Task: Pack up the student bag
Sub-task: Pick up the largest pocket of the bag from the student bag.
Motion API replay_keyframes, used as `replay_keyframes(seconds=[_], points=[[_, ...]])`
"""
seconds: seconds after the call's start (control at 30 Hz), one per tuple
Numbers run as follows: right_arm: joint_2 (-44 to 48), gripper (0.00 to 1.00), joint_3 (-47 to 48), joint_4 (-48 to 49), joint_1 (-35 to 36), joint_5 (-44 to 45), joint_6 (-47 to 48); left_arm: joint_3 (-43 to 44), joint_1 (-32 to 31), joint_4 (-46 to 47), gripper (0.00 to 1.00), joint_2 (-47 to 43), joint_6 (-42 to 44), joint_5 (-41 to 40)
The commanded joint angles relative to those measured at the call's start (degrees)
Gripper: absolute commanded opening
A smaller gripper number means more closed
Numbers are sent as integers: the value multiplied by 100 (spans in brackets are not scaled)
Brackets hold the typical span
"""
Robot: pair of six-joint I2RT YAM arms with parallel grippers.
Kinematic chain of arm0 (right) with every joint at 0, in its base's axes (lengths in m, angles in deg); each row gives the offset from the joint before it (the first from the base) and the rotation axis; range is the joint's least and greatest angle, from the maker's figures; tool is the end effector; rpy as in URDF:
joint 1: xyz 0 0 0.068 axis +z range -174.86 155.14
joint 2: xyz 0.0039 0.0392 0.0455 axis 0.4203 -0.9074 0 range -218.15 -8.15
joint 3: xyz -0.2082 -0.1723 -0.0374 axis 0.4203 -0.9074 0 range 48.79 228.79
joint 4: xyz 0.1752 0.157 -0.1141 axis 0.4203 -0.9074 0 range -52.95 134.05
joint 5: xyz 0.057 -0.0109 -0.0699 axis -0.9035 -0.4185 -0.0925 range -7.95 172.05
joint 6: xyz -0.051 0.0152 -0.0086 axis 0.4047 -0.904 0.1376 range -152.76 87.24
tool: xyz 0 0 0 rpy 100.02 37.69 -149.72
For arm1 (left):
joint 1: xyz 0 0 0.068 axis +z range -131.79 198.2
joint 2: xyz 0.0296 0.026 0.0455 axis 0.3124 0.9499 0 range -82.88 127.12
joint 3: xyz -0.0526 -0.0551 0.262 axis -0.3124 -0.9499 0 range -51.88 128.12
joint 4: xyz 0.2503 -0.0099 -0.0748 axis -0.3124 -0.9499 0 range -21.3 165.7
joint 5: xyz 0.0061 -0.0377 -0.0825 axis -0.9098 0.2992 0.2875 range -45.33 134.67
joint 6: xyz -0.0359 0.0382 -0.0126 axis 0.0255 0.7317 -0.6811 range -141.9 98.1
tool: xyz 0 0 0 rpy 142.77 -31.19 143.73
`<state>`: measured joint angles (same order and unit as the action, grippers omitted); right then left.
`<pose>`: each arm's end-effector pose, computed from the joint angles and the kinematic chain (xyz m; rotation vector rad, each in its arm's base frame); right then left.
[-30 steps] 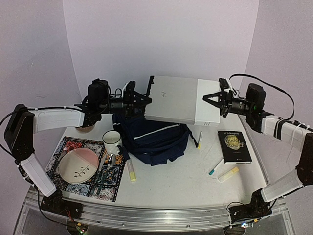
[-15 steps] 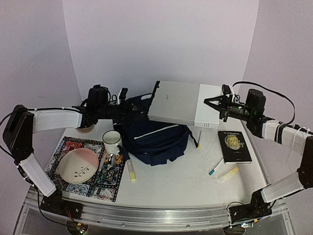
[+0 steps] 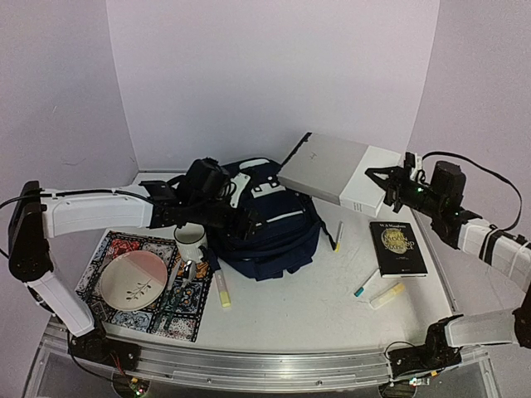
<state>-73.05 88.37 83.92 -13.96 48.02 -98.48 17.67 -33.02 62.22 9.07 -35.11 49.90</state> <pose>0.2469 0.0679 0.3279 0.1558 1.5257 1.4849 0.2274 -0.2881 0.2754 0.7964 2.1480 -0.7122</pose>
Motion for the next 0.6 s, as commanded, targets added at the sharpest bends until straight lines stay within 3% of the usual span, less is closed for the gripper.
replay_keyframes(seconds=[0.0, 0.2, 0.57], points=[[571, 15, -147, -45, -20, 670, -33, 355, -379, -268, 77, 236, 993, -927], [1036, 16, -406, -352, -18, 1059, -106, 587, -720, -300, 76, 807, 1445, -1316], [1288, 17, -604, -522, -19, 1211, -185, 1076, -810, -367, 69, 1572, 1406, -1660]])
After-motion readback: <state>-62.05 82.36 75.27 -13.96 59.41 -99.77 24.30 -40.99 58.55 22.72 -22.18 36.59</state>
